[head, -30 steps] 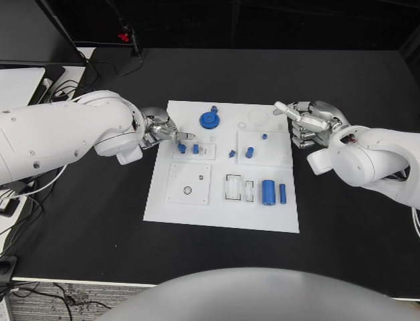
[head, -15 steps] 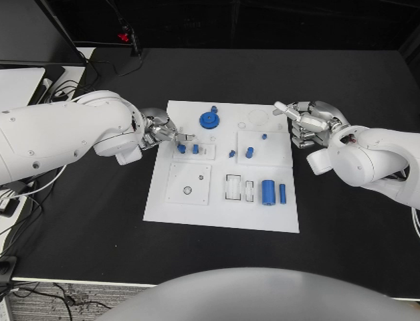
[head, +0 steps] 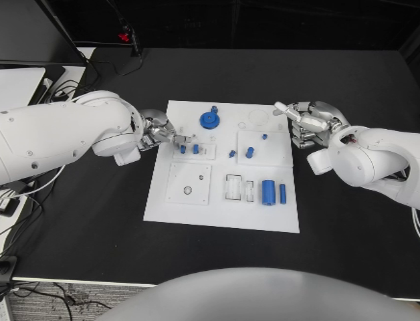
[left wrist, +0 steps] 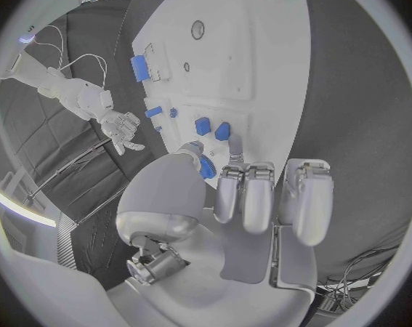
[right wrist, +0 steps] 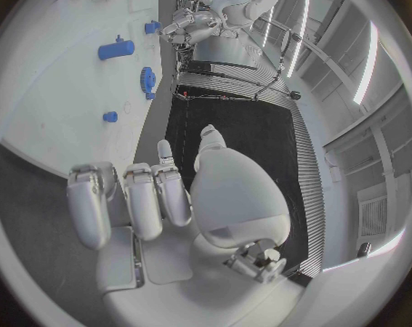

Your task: Assemble the parts on the task board

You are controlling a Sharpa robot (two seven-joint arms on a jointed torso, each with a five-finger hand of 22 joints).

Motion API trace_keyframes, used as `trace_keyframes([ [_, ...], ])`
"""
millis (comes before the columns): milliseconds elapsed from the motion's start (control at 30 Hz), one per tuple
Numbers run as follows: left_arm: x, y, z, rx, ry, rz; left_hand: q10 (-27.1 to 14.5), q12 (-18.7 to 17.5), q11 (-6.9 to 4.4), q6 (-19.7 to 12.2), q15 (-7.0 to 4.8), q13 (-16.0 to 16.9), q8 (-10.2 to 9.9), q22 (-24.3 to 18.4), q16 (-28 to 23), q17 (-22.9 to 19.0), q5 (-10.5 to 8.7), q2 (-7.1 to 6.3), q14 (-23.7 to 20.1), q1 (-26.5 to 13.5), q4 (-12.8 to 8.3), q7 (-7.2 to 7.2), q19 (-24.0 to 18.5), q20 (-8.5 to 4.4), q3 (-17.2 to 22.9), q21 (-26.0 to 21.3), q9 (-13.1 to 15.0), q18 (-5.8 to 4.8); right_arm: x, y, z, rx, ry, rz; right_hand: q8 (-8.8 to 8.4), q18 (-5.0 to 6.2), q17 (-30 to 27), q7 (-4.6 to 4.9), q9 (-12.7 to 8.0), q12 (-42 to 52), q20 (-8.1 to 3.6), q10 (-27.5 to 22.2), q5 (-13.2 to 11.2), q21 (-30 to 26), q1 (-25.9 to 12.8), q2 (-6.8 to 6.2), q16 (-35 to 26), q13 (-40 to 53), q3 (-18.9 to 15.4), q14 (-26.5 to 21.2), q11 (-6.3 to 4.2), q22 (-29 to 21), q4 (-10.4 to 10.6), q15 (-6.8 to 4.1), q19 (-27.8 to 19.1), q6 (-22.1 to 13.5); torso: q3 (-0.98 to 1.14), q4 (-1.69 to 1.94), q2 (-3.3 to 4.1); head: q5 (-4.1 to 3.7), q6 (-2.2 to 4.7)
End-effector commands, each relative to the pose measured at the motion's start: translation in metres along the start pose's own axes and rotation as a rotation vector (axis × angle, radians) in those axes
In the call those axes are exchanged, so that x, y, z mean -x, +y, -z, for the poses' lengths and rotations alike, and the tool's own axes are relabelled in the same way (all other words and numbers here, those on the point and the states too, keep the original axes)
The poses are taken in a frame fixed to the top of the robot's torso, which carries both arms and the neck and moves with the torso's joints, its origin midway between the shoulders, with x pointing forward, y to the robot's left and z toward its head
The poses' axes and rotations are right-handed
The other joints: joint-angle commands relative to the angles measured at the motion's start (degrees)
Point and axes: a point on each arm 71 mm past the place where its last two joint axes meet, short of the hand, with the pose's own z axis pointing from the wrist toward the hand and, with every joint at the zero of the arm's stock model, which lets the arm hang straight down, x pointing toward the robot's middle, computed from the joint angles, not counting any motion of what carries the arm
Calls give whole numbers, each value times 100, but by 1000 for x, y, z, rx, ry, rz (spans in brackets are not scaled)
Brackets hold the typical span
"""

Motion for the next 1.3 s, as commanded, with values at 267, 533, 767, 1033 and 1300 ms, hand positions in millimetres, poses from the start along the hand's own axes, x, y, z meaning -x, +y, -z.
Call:
trace_keyframes([
  [267,0,0,1,3,6,-5,598,-7,52,16,43,1509,-22,1509,5,1510,9,2,611,68,0,27,598,50,-13,18,-12,-80,-1,1,0,4,10,0,16,-40,1510,270,-7,15,23,607,21,17,-6,43,14,1508,-39,605,22,1509,-2,24,624,-23,0,3,1,5,0],
  [533,5,-3,2,-48,-68,30,598,-7,52,27,48,1509,-19,1509,5,1510,14,-14,611,69,0,28,598,53,-23,18,-20,-80,-1,1,0,6,9,2,23,-40,1510,269,-13,15,23,607,24,17,-5,51,14,1508,-43,605,21,1509,-6,23,624,-25,-2,-2,1,1,0],
  [767,21,-8,11,-233,-272,110,598,-7,59,13,63,1509,25,1509,5,1510,-7,-107,611,63,-6,36,598,66,-89,18,-23,-80,-1,2,0,12,9,8,23,-40,1510,269,-13,15,23,607,24,17,-5,51,14,1508,-43,605,21,1509,-6,23,624,-25,7,-3,-5,-9,0],
  [1033,43,-22,26,-513,-499,217,598,-7,193,-397,172,1509,-255,1415,5,1510,-21,-277,611,561,-3,196,362,166,-120,-161,-532,-10,-1,3,0,29,3,11,24,-40,1510,269,-14,15,23,607,25,17,-4,52,14,1508,-44,605,21,1509,-7,23,624,-26,-5,-6,1,-21,0],
  [1300,46,-37,25,-654,-542,217,-3044,-3645,234,-366,212,-1471,-313,1418,5,1510,-50,-406,611,1212,-4,235,357,213,-56,-169,-1112,-11,-1,6,0,69,-1,48,26,-40,1510,269,-15,15,23,607,26,17,-1,53,14,1508,-44,605,21,1509,-9,23,624,-26,-9,-7,2,-38,0],
])
